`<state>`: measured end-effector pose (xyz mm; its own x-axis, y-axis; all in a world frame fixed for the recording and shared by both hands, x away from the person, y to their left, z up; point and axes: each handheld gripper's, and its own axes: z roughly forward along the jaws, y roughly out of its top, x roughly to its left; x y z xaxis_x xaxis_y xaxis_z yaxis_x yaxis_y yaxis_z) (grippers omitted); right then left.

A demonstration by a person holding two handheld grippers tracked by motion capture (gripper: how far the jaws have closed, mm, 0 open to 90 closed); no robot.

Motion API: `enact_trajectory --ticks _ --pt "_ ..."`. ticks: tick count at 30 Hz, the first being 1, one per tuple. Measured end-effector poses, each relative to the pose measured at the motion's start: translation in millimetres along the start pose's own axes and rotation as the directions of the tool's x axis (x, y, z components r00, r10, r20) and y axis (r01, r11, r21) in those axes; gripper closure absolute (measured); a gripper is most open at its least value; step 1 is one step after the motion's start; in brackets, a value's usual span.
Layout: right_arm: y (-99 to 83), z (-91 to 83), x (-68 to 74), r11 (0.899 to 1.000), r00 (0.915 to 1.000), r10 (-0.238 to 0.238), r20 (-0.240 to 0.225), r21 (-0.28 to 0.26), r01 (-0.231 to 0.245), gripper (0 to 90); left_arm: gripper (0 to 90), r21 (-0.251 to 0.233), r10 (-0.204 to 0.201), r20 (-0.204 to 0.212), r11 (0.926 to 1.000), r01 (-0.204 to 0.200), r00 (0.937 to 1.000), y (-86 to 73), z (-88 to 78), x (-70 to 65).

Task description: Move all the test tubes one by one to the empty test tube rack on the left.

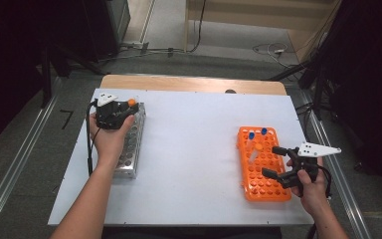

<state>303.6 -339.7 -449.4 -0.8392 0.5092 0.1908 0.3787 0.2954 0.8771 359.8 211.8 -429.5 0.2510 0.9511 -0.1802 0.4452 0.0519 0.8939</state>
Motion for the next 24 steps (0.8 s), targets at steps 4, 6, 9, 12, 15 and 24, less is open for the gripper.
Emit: enact_trajectory --ticks 4,6,9,12,15,24 --pt "-0.4 3.5 -1.9 1.0 0.9999 0.012 -0.005 0.013 -0.012 4.1 53.6 -0.001 -0.013 0.017 0.9999 0.013 0.9998 0.3 -2.2 0.5" --pt "-0.7 6.5 -2.3 0.999 0.9997 0.025 -0.003 0.022 -0.024 4.2 53.6 0.003 -0.007 0.022 1.0 0.007 0.9997 0.7 -3.1 -0.6" --pt "0.0 11.6 -2.5 0.999 0.9997 0.023 0.0 0.042 -0.023 6.1 53.6 0.0 -0.006 0.031 1.0 0.006 0.9995 1.0 -4.9 -1.5" --pt "1.0 16.9 -2.7 0.997 0.9989 0.046 0.003 0.055 -0.046 11.0 47.0 -0.015 -0.015 0.046 0.9998 0.015 0.9988 1.8 -9.5 -3.2" --pt "1.6 21.8 -2.8 0.995 0.9976 0.07 0.0 0.071 -0.069 18.0 29.4 -0.033 -0.01 0.052 0.9994 0.012 0.9986 3.2 -16.0 -8.4" --pt "4.8 34.4 -4.1 0.985 0.9946 0.085 0.06 0.148 -0.093 38.1 8.3 -0.076 0.015 0.17 0.9971 -0.002 0.9853 -4.2 -45.7 -29.0"
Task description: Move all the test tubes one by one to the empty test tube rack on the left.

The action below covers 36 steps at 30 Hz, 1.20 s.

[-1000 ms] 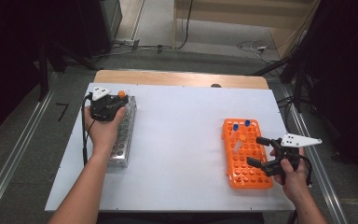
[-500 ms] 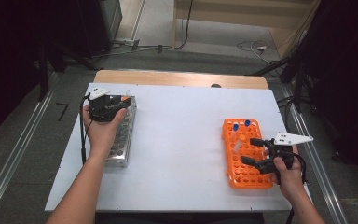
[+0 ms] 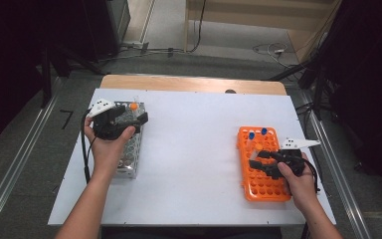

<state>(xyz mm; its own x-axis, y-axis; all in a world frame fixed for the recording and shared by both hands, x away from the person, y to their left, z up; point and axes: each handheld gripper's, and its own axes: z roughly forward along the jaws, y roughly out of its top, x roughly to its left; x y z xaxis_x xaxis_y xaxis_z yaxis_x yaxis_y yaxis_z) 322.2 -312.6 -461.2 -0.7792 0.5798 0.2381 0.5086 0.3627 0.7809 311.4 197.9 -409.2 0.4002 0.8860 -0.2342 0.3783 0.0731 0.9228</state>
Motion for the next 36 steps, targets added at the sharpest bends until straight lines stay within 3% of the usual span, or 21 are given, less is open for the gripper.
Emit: enact_trajectory --ticks 4,12,18,20,29,36 --pt "3.4 6.5 3.6 0.999 0.999 -0.011 0.044 0.035 0.01 44.8 5.8 -0.011 0.005 0.049 0.9999 -0.004 0.9988 -7.9 -12.4 -13.1" --pt "6.5 14.6 9.7 0.998 0.9928 -0.019 0.118 0.068 0.011 61.9 3.9 -0.015 0.021 0.108 0.9997 -0.019 0.9939 -23.7 -29.2 -34.9" --pt "5.9 15.8 13.0 0.997 0.9905 -0.04 0.131 0.073 0.03 71.4 3.9 -0.019 0.052 0.141 0.9986 -0.05 0.9887 -24.8 -34.6 -52.1" --pt "5.8 16.6 15.7 0.996 0.9867 -0.063 0.15 0.075 0.052 71.8 3.9 -0.022 0.063 0.147 0.9979 -0.061 0.987 -24.3 -36.3 -56.5" --pt "5.3 16.0 18.9 0.996 0.9834 -0.078 0.164 0.06 0.069 72.3 4.0 -0.022 0.076 0.17 0.9971 -0.073 0.9824 -29.2 -36.9 -67.3" --pt "7.5 4.5 21.6 0.999 0.9844 -0.046 0.17 0.007 0.046 72.3 4.0 -0.018 0.072 0.201 0.9974 -0.07 0.9769 -30.3 -35.4 -72.6"
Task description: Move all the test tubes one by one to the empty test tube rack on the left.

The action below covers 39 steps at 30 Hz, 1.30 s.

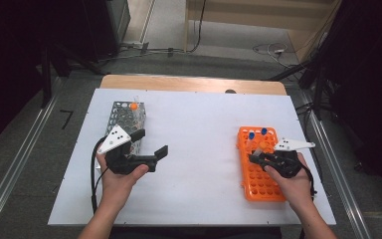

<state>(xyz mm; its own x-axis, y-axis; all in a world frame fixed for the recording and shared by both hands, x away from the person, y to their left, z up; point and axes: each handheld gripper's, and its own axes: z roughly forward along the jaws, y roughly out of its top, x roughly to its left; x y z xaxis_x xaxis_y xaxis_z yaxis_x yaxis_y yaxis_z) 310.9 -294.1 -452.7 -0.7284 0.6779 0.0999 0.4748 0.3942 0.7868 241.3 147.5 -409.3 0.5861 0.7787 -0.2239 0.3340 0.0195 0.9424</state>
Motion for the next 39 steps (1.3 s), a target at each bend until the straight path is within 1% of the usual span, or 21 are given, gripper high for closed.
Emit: enact_trajectory --ticks 3,6,12,14,17,18,21,23,24,26,27,29,30,34,37,39 --pt "1.8 -5.7 1.2 1.0 1.0 -0.007 0.006 -0.023 0.007 72.3 4.0 0.001 0.006 0.008 1.0 -0.006 1.0 -0.1 2.5 -3.6" --pt "4.2 -10.5 3.1 0.999 0.9999 -0.01 -0.006 -0.047 0.01 72.3 3.9 0.007 0.017 0.023 0.9998 -0.017 0.9996 -0.1 6.6 -8.2" --pt "9.8 -14.3 17.0 0.996 0.9979 -0.047 -0.043 -0.073 0.044 72.3 3.9 0.02 0.029 0.046 0.9994 -0.029 0.9985 -0.7 15.0 -18.6" --pt "11.7 -14.4 22.6 0.996 0.9966 -0.055 -0.061 -0.081 0.05 72.3 3.9 0.025 0.027 0.058 0.9993 -0.028 0.998 -1.1 18.2 -22.0" --pt "14.1 -13.1 31.1 0.994 0.9934 -0.08 -0.082 -0.083 0.073 72.3 3.6 0.033 0.035 0.075 0.9987 -0.038 0.9966 -2.4 23.9 -27.7" --pt "14.8 -12.3 33.6 0.994 0.9927 -0.082 -0.089 -0.083 0.075 72.3 2.5 0.037 0.037 0.082 0.9985 -0.04 0.9959 -2.7 25.9 -29.6" --pt "16.9 -8.9 40.6 0.993 0.9892 -0.091 -0.115 -0.085 0.081 72.3 0.5 0.051 0.046 0.111 0.9974 -0.052 0.9928 -3.3 30.7 -35.2" --pt "18.2 -5.9 45.4 0.993 0.9867 -0.099 -0.129 -0.083 0.089 72.3 0.0 0.051 0.046 0.131 0.9973 -0.053 0.9903 -3.6 33.2 -38.9" --pt "18.9 -4.4 47.8 0.993 0.9854 -0.101 -0.137 -0.082 0.09 72.3 0.0 0.051 0.049 0.13 0.9971 -0.057 0.9903 -3.9 34.3 -41.1" --pt "20.0 -1.1 52.7 0.992 0.9819 -0.108 -0.156 -0.079 0.096 72.3 0.0 0.068 0.067 0.16 0.9946 -0.079 0.9849 -4.3 37.5 -45.8" --pt "20.5 0.6 55.4 0.992 0.9804 -0.11 -0.163 -0.078 0.098 72.3 0.0 0.066 0.08 0.163 0.9936 -0.092 0.9835 -4.9 38.9 -49.2" --pt "21.4 4.2 60.7 0.991 0.9767 -0.119 -0.179 -0.073 0.108 72.3 0.0 0.071 0.094 0.188 0.9915 -0.109 0.9777 -5.9 42.3 -55.0" --pt "21.9 6.0 63.4 0.991 0.9742 -0.126 -0.187 -0.069 0.115 72.3 0.0 0.073 0.109 0.181 0.9896 -0.124 0.9774 -6.1 43.8 -57.7" --pt "23.3 12.1 73.8 0.989 0.9662 -0.145 -0.214 -0.061 0.135 72.3 0.0 0.076 0.117 0.207 0.9879 -0.135 0.9714 -6.2 50.2 -67.4" --pt "24.1 14.4 80.3 0.988 0.9607 -0.15 -0.233 -0.059 0.14 72.3 0.0 0.086 0.123 0.24 0.9853 -0.147 0.9629 -6.6 56.2 -74.2" --pt "24.6 15.8 84.6 0.987 0.9567 -0.16 -0.243 -0.057 0.151 72.3 1.8 0.091 0.131 0.261 0.9829 -0.16 0.9565 -7.3 59.7 -78.3"
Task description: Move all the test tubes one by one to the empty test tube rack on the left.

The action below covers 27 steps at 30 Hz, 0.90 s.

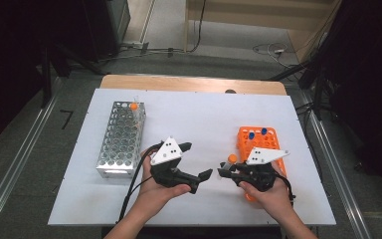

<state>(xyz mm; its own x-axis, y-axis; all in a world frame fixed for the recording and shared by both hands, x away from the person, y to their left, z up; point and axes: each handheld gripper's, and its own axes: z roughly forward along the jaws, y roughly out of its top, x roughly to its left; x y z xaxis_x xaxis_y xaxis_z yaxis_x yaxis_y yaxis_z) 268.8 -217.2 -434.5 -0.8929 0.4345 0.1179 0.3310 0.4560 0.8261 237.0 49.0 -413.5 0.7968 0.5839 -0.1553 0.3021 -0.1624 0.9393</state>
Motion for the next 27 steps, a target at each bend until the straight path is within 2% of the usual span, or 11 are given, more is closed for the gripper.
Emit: enact_trajectory --ticks 4,12,19,20,23,27 --pt "1.5 5.0 6.5 1.0 0.9997 -0.014 -0.019 0.011 0.014 72.3 8.6 0.015 0.021 0.034 0.9997 -0.021 0.9992 0.5 8.0 -6.8" --pt "4.6 10.7 17.7 0.999 0.9983 -0.034 -0.047 0.014 0.035 72.3 39.7 0.02 0.037 0.109 0.999 -0.04 0.9933 -1.6 17.0 -14.1" --pt "6.3 12.6 24.5 0.999 0.9961 -0.049 -0.073 0.019 0.05 72.3 59.8 0.021 0.041 0.147 0.9988 -0.045 0.9883 -2.2 21.5 -18.1" --pt "6.4 12.6 24.8 0.999 0.9954 -0.049 -0.082 0.019 0.051 72.2 62.2 0.02 0.037 0.159 0.999 -0.041 0.9866 -2.2 22.0 -18.3" --pt "6.3 12.1 24.5 0.998 0.9946 -0.052 -0.089 0.019 0.054 72.2 68.3 0.023 0.047 0.16 0.9984 -0.051 0.986 -2.4 22.8 -20.1" --pt "5.7 12.0 24.1 0.998 0.9941 -0.051 -0.096 0.02 0.053 72.2 69.7 0.016 0.061 0.155 0.9978 -0.065 0.986 -2.5 22.2 -20.3"
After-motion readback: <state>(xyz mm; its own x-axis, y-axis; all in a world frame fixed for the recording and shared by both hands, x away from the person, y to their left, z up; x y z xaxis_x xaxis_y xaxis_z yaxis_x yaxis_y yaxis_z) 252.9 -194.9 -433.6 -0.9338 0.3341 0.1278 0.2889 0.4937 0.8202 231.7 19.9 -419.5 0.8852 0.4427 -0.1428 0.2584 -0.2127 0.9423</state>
